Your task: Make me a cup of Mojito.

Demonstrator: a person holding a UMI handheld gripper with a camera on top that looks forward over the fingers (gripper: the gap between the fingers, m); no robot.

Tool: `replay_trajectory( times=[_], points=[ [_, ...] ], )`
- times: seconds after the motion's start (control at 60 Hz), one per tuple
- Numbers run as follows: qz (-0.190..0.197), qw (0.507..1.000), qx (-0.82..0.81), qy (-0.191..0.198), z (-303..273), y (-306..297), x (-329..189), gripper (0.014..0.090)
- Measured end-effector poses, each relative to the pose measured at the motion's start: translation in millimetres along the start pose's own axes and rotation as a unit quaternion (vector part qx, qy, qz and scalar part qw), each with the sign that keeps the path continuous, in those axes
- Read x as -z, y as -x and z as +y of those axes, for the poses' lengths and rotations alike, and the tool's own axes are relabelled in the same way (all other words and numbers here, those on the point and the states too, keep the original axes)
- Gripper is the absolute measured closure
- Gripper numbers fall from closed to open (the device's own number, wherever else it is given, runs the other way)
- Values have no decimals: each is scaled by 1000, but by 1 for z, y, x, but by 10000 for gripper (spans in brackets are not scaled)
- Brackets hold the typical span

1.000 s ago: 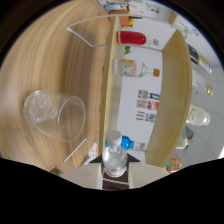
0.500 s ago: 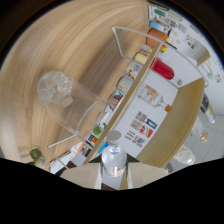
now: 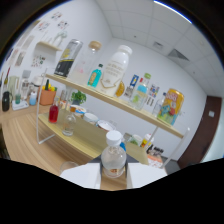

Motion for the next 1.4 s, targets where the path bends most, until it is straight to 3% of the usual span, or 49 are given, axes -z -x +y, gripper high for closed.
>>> replay_trajectory(
  times=[0.217,0.483,0.7,0.933,0.983,1.05,1.117,1.15,1.267,1.4],
  points=[
    [-35,973,-213,78,95,18,-31,703],
    [-43,956,-241,162,191,34,-54,702],
    [-47,952,-233,195,221,43,-53,704],
    [-39,954,-221,197,227,43,-52,683],
    [-36,953,-217,206,231,43,-50,636],
    [-33,953,-216,212,232,42,-44,494],
    [-27,953,-214,213,227,39,-36,287],
    [-23,954,-214,209,221,37,-31,237],
    [0,959,-216,181,183,24,-6,192],
    [4,961,-233,150,130,30,28,192]
  ],
)
